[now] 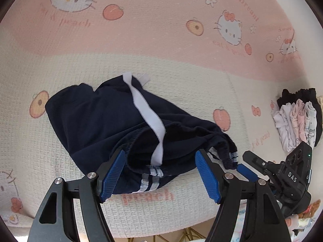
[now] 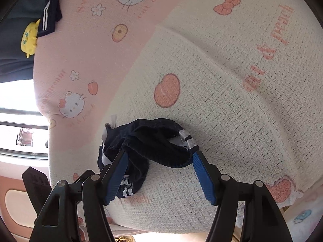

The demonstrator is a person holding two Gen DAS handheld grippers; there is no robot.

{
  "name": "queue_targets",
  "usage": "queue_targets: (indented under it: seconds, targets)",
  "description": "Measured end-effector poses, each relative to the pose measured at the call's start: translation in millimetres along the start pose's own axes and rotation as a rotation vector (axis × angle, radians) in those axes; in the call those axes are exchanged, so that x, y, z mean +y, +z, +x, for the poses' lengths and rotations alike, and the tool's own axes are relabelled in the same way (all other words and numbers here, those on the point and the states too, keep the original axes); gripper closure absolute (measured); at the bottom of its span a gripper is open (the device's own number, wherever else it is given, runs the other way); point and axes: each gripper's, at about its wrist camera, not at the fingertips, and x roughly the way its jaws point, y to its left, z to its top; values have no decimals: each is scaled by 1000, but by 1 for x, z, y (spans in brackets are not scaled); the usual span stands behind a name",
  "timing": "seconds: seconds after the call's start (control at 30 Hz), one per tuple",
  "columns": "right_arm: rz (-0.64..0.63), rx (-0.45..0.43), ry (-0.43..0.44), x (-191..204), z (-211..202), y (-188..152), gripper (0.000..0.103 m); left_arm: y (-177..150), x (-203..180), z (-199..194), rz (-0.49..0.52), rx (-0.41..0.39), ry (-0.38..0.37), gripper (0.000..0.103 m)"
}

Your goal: Fold clothes

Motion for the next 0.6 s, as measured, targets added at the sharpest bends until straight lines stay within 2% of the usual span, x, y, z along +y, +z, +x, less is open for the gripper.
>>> queue_targets:
  seconds: [0.13,0.3,0.4,0.53,0.6]
  targets:
    - [-4,-19,-40,-6,-1,1,37,-2,8,8,21,-13,65,33]
    - [-6,-22,-48,-15,7,-2,38,-5,17,19,7,-25,75,33]
    - [-70,-38,-76,-9,8,-5,41,-7,18,25,12,-27,89,33]
    - [-177,-67,-167,1,13,-10,54,-8,16,31,33,-37,121,43]
    - [-185,-86,-188,2,15,-10,57,-8,15,34,38,-34,130,44]
